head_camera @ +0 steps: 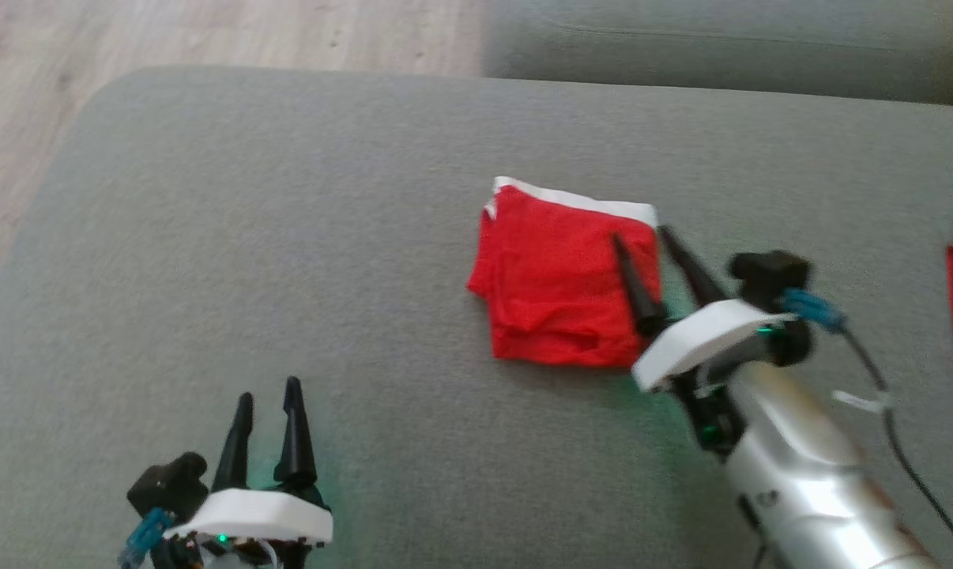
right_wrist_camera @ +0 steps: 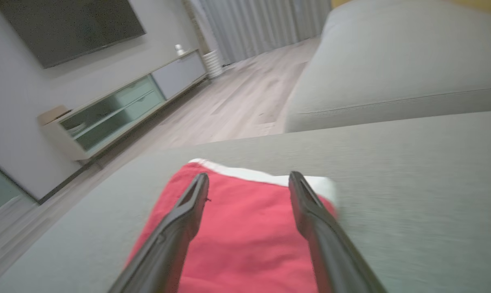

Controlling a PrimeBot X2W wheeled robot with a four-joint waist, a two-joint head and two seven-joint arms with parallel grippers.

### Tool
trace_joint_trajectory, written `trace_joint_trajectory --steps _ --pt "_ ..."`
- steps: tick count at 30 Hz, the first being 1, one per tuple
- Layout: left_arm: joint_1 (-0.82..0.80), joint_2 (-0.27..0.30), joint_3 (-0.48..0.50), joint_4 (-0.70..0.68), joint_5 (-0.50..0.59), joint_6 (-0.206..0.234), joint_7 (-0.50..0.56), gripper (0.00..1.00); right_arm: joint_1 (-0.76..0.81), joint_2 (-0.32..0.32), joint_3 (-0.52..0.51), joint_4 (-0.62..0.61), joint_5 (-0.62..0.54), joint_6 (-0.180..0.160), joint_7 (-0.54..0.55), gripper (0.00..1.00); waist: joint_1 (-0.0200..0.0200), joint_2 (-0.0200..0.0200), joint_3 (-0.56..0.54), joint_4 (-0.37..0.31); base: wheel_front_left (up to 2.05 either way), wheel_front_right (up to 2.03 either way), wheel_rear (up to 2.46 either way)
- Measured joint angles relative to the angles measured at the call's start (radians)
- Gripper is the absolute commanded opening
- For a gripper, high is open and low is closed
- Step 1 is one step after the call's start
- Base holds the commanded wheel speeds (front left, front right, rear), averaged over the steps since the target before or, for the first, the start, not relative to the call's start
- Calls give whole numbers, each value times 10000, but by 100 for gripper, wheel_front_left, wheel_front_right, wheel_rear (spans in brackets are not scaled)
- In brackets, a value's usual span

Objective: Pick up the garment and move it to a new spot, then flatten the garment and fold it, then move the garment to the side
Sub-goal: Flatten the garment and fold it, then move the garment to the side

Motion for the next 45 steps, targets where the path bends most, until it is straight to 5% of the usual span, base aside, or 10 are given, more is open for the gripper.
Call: trace_joint_trajectory --steps 7,18,36,45 --pt "30 -8 510 -389 1101 405 0 100 1002 -301 -2694 -713 -1687 0 -40 100 0 0 -180 -660 0 0 0" --pt "1002 -6 598 -786 2840 725 0 100 3150 182 -4240 -1778 -3256 0 -40 100 0 0 -754 -996 0 0 0" --pt "1734 4 293 -1141 2987 848 0 100 4066 276 -3634 -1622 -2999 0 -38 100 -1 0 -851 -944 0 0 0" --pt "820 4 -539 -1202 2717 884 0 100 1326 265 -2930 -558 -2780 0 138 100 3 0 234 -270 0 0 0"
